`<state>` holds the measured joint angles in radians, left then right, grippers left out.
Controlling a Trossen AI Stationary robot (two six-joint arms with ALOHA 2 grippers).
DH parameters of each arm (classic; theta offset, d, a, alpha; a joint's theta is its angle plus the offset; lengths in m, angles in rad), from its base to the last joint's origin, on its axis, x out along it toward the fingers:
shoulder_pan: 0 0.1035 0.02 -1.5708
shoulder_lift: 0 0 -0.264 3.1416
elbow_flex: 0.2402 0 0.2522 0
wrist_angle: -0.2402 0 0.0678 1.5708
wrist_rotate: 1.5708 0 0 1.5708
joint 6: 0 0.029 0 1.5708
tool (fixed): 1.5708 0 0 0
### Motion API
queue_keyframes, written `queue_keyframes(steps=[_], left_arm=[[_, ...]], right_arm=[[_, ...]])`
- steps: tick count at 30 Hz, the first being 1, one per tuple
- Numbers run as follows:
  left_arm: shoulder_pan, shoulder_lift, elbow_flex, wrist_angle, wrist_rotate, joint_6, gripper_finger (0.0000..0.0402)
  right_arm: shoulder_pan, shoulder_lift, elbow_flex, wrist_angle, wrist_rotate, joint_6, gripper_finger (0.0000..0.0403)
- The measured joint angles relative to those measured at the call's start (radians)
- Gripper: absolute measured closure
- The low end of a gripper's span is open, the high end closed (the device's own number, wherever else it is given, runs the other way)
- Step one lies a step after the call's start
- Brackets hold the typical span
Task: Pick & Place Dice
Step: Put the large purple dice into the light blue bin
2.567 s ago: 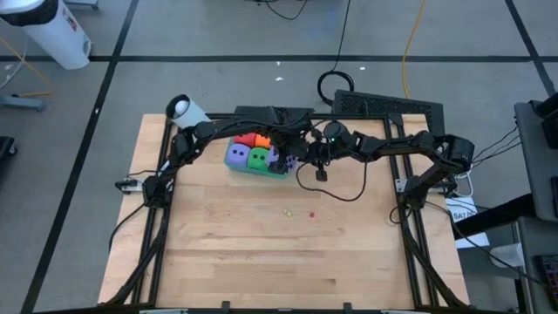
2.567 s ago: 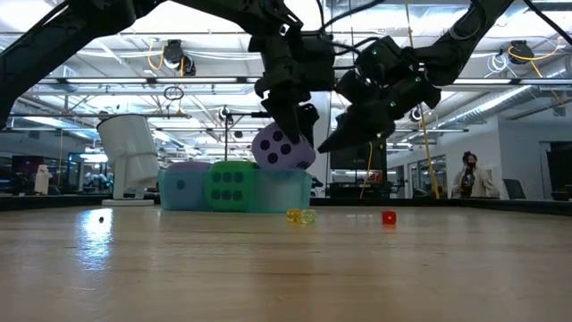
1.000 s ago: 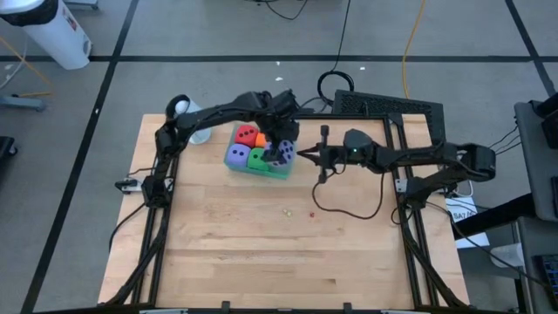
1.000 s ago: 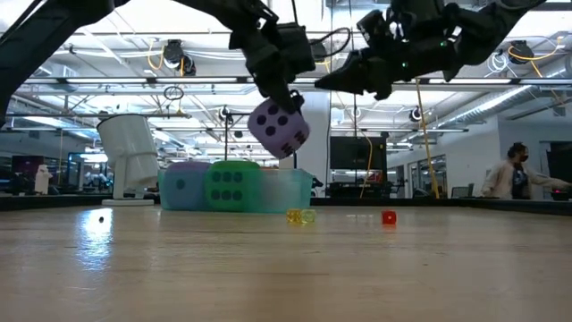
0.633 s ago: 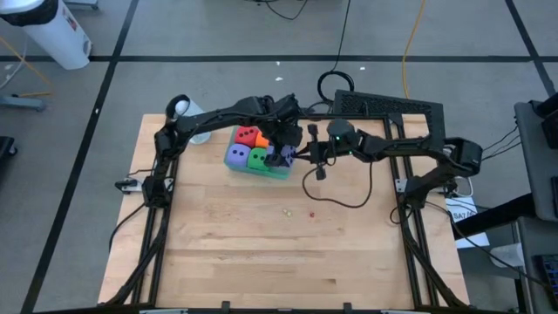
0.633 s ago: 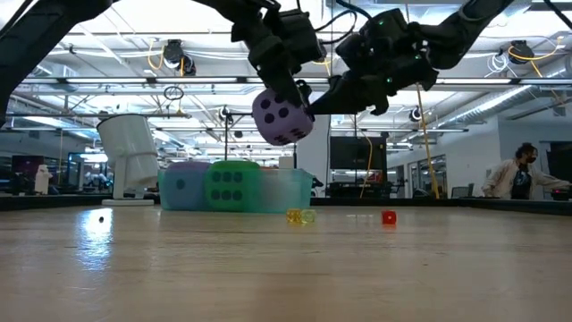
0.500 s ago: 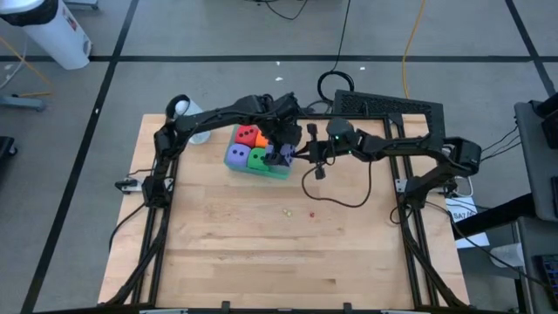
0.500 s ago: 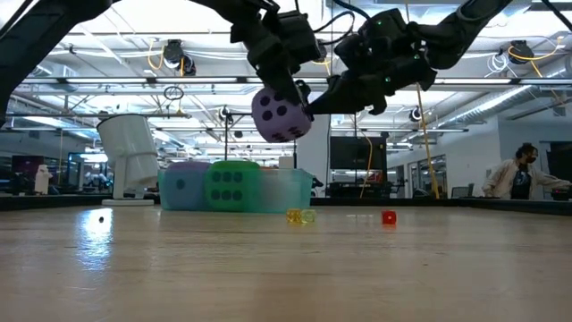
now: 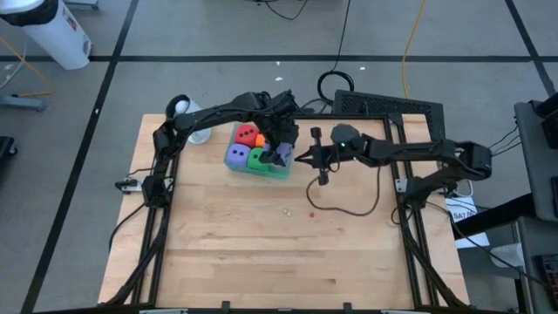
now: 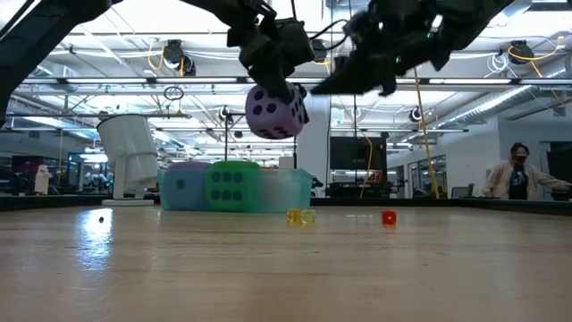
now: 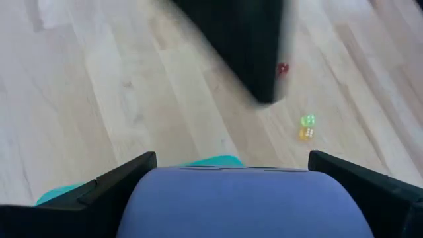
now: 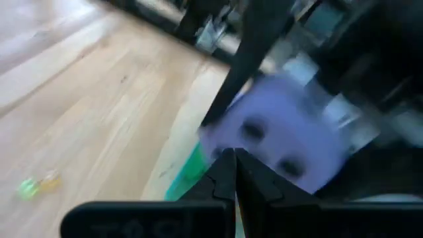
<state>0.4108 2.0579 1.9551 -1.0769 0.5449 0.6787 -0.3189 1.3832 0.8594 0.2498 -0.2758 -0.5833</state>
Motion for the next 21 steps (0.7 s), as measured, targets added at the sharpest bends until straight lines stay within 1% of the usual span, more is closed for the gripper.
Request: queue_keyframes(steps=[2, 5, 8, 10, 11, 13, 15, 18, 21], left_arm=[[0.000, 0.000, -0.001, 0.001, -0.003, 0.001, 0.0005], [-0.004, 0.000, -0.001, 0.016, -0.011, 0.004, 0.0005], [-0.020, 0.000, -0.001, 0.032, -0.014, 0.028, 0.0005], [-0.023, 0.000, 0.002, 0.025, 0.021, 0.037, 0.0005], [-0.018, 0.000, 0.002, 0.019, 0.048, 0.033, 0.0005], [-0.011, 0.000, 0.002, -0.004, 0.069, 0.035, 0.0005], [-0.004, 0.000, 0.003, -0.028, 0.115, 0.064, 0.0005], [0.002, -0.001, 0.003, -0.037, 0.183, 0.078, 0.0005], [-0.004, -0.012, 0.003, -0.052, 0.193, 0.108, 0.0005]], right_arm=[[0.032, -0.032, 0.000, 0.029, 0.045, -0.015, 0.0403], [0.053, -0.045, 0.013, 0.033, 0.067, -0.029, 0.0403], [0.025, -0.008, 0.042, 0.007, 0.064, -0.021, 0.0403], [0.004, 0.020, 0.052, 0.010, 0.047, -0.034, 0.0403], [-0.004, 0.022, 0.052, -0.013, 0.032, -0.035, 0.0403], [-0.027, 0.028, 0.081, -0.055, -0.042, -0.040, 0.0403], [-0.045, 0.029, 0.106, -0.106, -0.098, -0.064, 0.0403], [-0.066, 0.035, 0.120, -0.143, -0.150, -0.096, 0.0403], [-0.074, 0.031, 0.127, -0.143, -0.239, -0.131, 0.0403]])
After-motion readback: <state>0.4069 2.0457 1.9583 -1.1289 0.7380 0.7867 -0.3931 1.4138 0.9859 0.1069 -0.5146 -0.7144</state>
